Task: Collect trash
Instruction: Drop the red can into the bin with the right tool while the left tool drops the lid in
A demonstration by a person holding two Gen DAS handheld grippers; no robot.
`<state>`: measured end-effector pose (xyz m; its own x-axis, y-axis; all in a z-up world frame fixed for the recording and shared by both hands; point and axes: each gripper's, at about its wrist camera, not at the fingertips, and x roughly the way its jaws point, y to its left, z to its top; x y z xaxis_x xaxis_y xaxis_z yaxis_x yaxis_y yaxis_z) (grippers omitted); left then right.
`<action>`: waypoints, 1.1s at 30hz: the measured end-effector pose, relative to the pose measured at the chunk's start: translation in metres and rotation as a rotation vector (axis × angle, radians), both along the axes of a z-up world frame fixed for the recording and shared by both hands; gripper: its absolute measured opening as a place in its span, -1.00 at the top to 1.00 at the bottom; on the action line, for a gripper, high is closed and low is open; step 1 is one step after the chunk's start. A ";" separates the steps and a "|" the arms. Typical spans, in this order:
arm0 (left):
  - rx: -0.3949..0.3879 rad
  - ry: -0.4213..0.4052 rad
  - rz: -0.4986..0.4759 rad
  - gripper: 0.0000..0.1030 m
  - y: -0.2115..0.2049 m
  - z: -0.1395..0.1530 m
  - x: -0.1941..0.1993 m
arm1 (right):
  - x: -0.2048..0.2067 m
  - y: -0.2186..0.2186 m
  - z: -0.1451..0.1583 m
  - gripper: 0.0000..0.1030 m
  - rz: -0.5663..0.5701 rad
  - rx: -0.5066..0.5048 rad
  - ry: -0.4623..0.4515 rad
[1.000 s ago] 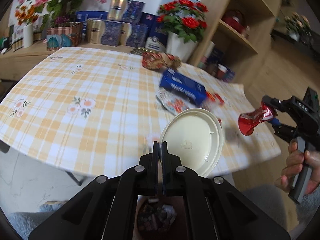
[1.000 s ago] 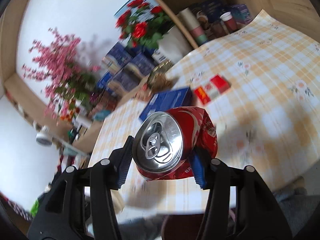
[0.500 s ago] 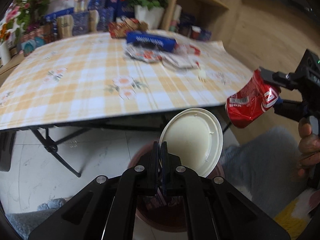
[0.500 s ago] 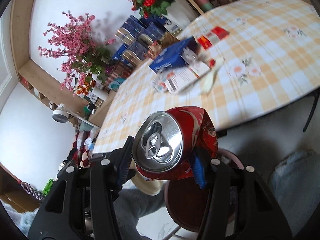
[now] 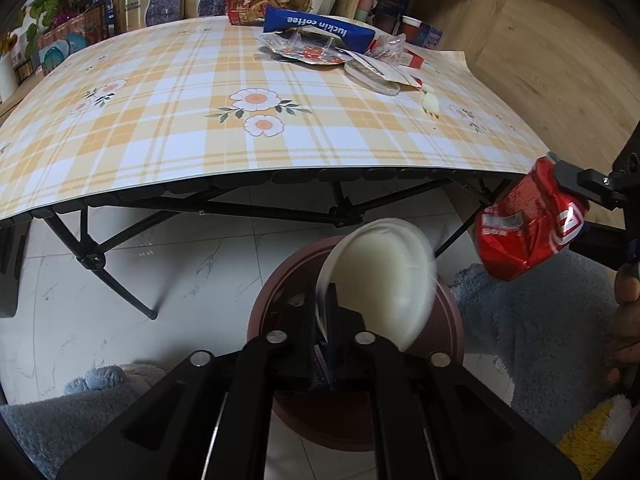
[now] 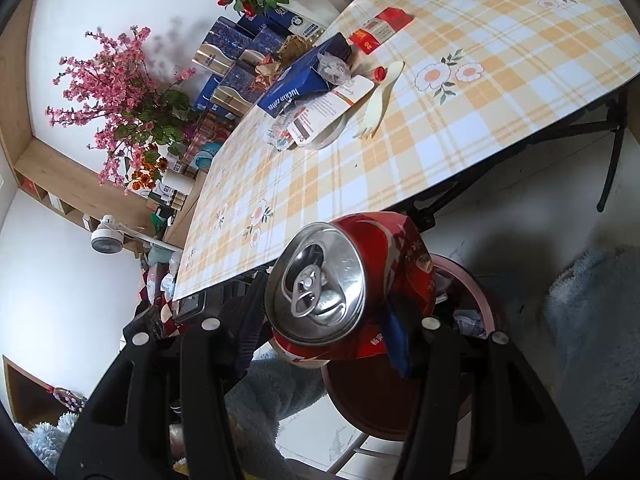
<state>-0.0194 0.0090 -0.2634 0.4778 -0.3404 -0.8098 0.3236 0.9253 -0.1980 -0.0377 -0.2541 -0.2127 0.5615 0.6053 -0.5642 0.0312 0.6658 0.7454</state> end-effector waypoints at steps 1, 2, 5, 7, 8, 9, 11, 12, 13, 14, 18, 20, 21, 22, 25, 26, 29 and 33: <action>0.000 -0.008 0.001 0.54 0.001 0.001 -0.001 | 0.000 0.000 -0.001 -0.04 0.002 0.001 0.003; -0.003 -0.014 0.002 0.41 0.001 0.003 -0.002 | -0.001 0.001 -0.001 -0.04 0.004 0.000 0.006; -0.016 -0.062 0.031 0.02 0.007 0.012 -0.005 | 0.000 0.004 -0.004 -0.04 0.012 -0.002 0.017; -0.009 -0.116 0.077 -0.47 0.012 0.022 -0.008 | 0.000 0.007 -0.007 -0.04 0.023 -0.006 0.031; -0.004 -0.148 0.102 -0.59 0.015 0.027 -0.010 | 0.001 0.009 -0.010 -0.04 0.031 -0.011 0.038; 0.000 -0.185 0.134 -0.76 0.018 0.033 -0.012 | 0.003 0.012 -0.013 -0.04 0.044 -0.018 0.045; 0.000 -0.258 0.201 -0.83 0.027 0.045 -0.017 | 0.007 0.018 -0.023 -0.04 0.076 -0.038 0.079; 0.002 -0.279 0.224 -0.86 0.030 0.048 -0.018 | 0.009 0.021 -0.030 -0.04 0.089 -0.038 0.101; 0.004 -0.294 0.245 -0.88 0.033 0.051 -0.018 | 0.011 0.024 -0.038 -0.04 0.103 -0.032 0.130; 0.007 -0.310 0.265 -0.88 0.037 0.053 -0.018 | 0.012 0.026 -0.043 -0.04 0.110 -0.032 0.149; 0.017 -0.315 0.282 -0.88 0.041 0.056 -0.016 | 0.020 0.028 -0.063 -0.04 0.119 -0.049 0.196; 0.024 -0.309 0.275 -0.88 0.038 0.054 -0.014 | 0.024 0.028 -0.073 -0.04 0.124 -0.041 0.227; 0.028 -0.310 0.270 -0.88 0.036 0.053 -0.012 | 0.025 0.027 -0.079 -0.04 0.120 -0.043 0.248; 0.031 -0.312 0.266 -0.88 0.036 0.052 -0.013 | 0.027 0.027 -0.085 -0.04 0.119 -0.047 0.275; 0.040 -0.324 0.249 -0.88 0.033 0.052 -0.015 | 0.029 0.030 -0.093 -0.04 0.129 -0.053 0.306; 0.042 -0.328 0.243 -0.88 0.032 0.052 -0.015 | 0.029 0.030 -0.093 -0.04 0.134 -0.056 0.307; 0.040 -0.331 0.242 -0.88 0.033 0.053 -0.017 | 0.029 0.033 -0.092 -0.04 0.147 -0.063 0.309; 0.032 -0.326 0.260 -0.88 0.037 0.053 -0.016 | 0.029 0.032 -0.094 -0.04 0.144 -0.065 0.324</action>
<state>-0.0356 0.0461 -0.2108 0.7776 -0.1516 -0.6102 0.1191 0.9884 -0.0938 -0.0084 -0.2217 -0.3065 0.2588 0.6224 -0.7387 0.1609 0.7262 0.6683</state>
